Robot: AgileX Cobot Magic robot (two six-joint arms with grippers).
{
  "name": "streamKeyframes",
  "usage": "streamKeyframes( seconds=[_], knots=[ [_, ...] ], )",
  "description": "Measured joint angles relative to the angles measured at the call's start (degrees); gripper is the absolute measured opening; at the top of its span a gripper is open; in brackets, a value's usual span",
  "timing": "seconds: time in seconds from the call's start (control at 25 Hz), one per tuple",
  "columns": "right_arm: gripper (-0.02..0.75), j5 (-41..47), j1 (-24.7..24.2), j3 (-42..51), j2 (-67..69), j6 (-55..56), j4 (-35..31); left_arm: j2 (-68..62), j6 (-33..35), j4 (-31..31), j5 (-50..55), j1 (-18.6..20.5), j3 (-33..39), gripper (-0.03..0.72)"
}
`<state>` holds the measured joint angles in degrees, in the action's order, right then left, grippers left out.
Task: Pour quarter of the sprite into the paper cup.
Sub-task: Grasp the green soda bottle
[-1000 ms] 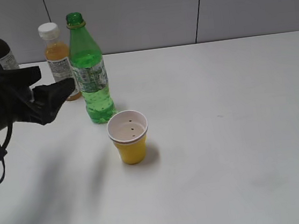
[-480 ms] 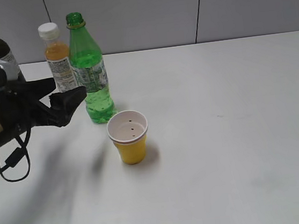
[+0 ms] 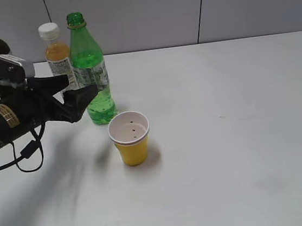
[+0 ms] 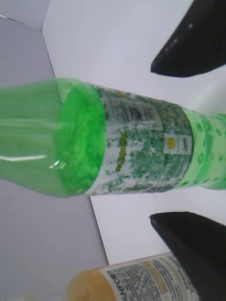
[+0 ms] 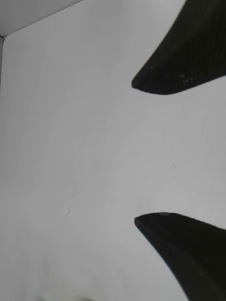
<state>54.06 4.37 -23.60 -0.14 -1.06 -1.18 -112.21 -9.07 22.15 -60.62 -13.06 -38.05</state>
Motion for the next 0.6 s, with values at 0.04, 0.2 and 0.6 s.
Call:
streamKeyframes(
  seconds=[0.04, 0.2, 0.6],
  knots=[
    [0.591, 0.0, 0.0, 0.0, 0.0, 0.0, 0.0, -0.4, 0.0, 0.1, 0.1, -0.1, -0.4, 0.693],
    [0.591, 0.0, 0.0, 0.0, 0.0, 0.0, 0.0, -2.3, 0.0, 0.2, 0.1, -0.5, -2.5, 0.693],
    [0.591, 0.0, 0.0, 0.0, 0.0, 0.0, 0.0, -6.8, 0.0, -1.4, 0.1, -2.8, -7.7, 0.693]
  ],
)
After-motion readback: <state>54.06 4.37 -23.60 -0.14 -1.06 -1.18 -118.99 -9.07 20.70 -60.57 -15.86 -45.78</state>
